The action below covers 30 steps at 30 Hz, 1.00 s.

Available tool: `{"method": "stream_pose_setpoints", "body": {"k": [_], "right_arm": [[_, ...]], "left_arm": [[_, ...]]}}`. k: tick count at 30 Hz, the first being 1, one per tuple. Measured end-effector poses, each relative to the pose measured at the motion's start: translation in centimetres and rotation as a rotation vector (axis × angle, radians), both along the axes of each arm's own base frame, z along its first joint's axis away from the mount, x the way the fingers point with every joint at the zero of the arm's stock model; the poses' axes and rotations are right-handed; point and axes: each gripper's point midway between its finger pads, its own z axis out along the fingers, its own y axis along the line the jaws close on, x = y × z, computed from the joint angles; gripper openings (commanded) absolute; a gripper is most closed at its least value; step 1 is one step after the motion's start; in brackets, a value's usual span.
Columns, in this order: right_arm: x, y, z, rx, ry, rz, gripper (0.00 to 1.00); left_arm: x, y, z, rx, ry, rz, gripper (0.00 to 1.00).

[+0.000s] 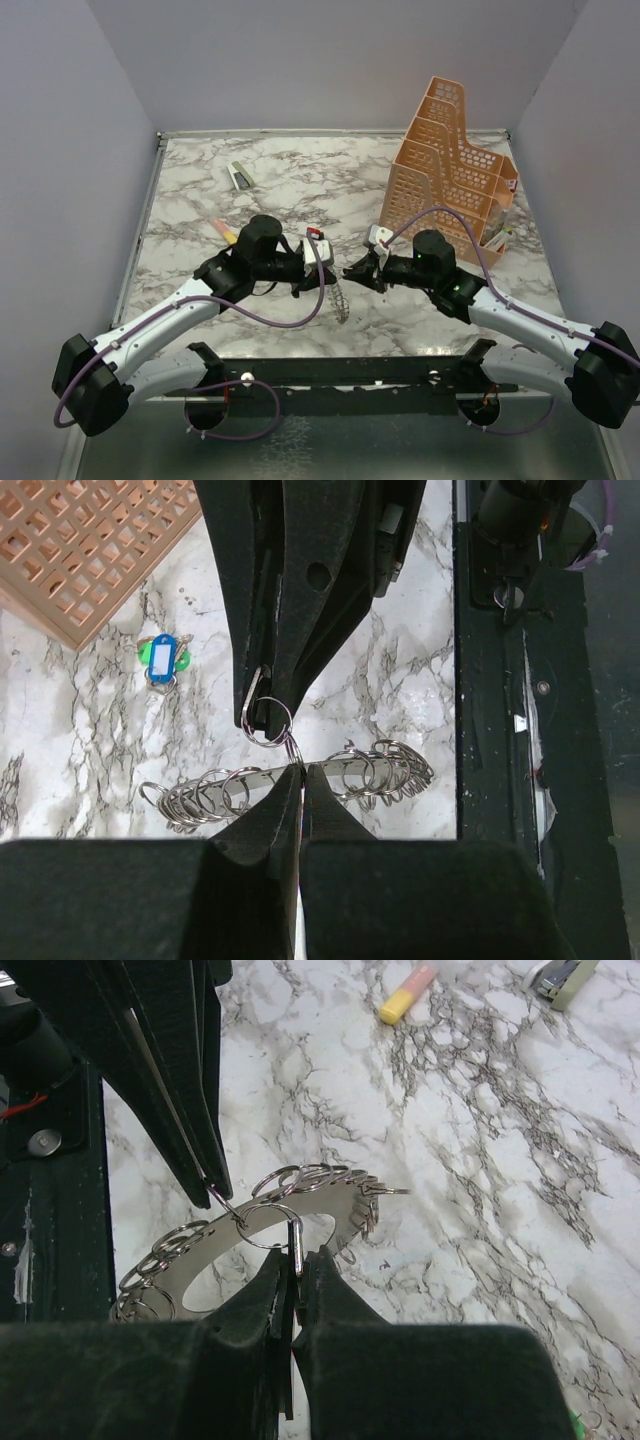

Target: Remove the keys from the keyring

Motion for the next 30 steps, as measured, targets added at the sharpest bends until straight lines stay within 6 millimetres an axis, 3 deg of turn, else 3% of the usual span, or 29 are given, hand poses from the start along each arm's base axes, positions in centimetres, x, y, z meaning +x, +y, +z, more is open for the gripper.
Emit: {"method": "stream_pose_setpoints", "body": {"k": [30], "right_arm": [[-0.8,0.6,-1.3,-0.011,0.013,0.068,0.00]], "left_arm": [[0.0,0.2,2.6,-0.100,-0.017,0.001,0.00]]}}
